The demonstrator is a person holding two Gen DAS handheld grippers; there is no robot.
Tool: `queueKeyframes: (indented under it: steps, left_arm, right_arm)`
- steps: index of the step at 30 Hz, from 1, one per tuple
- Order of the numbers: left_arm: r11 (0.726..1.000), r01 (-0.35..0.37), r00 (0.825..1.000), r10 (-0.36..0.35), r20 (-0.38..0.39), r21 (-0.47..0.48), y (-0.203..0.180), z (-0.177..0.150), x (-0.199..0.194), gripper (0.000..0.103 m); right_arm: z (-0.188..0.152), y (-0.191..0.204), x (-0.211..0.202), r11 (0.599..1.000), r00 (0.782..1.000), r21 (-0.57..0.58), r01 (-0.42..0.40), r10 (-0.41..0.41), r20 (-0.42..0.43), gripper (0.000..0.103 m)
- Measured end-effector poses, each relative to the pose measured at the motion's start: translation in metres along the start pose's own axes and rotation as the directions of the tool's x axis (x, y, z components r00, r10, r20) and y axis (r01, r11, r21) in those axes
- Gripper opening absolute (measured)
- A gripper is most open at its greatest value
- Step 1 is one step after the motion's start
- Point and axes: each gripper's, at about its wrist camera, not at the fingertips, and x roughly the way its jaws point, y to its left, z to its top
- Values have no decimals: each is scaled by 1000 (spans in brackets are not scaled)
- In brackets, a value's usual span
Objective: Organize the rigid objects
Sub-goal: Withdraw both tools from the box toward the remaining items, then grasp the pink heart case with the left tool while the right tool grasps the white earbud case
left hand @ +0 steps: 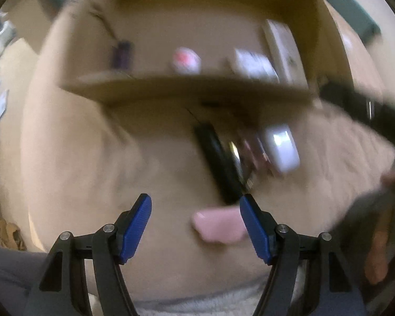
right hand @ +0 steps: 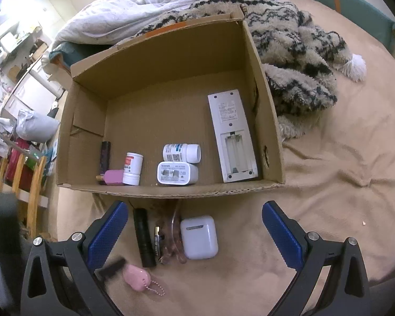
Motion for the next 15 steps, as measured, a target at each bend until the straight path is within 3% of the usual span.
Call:
queueKeyframes:
  steps: [2, 5, 9, 11, 12, 13, 14, 15]
  left_arm:
    - [999, 7, 999, -5, -43, 51, -13, -5, 12, 67]
    - [999, 0, 996, 4, -87, 44, -18, -5, 27, 67]
    - [998, -35, 995, 39, -91, 51, -19, -4, 36, 66]
    - [997, -47, 996, 52, -79, 66, -20, -4, 35, 50]
    - [996, -50, 995, 56, -82, 78, -20, -4, 35, 50]
    - [996, -47, 995, 54, -86, 79, -21, -6, 36, 50]
    - [996, -48, 995, 55, -89, 79, -21, -5, 36, 50]
    - [996, -53, 994, 60, -93, 77, -19, -4, 36, 50]
  right_arm:
    - [0, 0, 1, 1000, 1000, -4, 10, -10, 0, 103]
    - [0, -3, 3, 1000, 1000, 6, 15, -15, -7, 103]
    - [-1, -11, 7, 999, 999, 25, 31, -30, -46, 103]
    - [-2, -21, 16, 998, 995, 67, 13, -6, -100, 103]
    - [-3, -25, 21, 996, 991, 94, -7, 19, -135, 103]
    - [-5, -29, 26, 993, 985, 114, -29, 47, -164, 98]
    - [-7, -31, 32, 991, 979, 126, -43, 67, -191, 87]
    - [-9, -32, 37, 990, 973, 134, -44, 73, -221, 60]
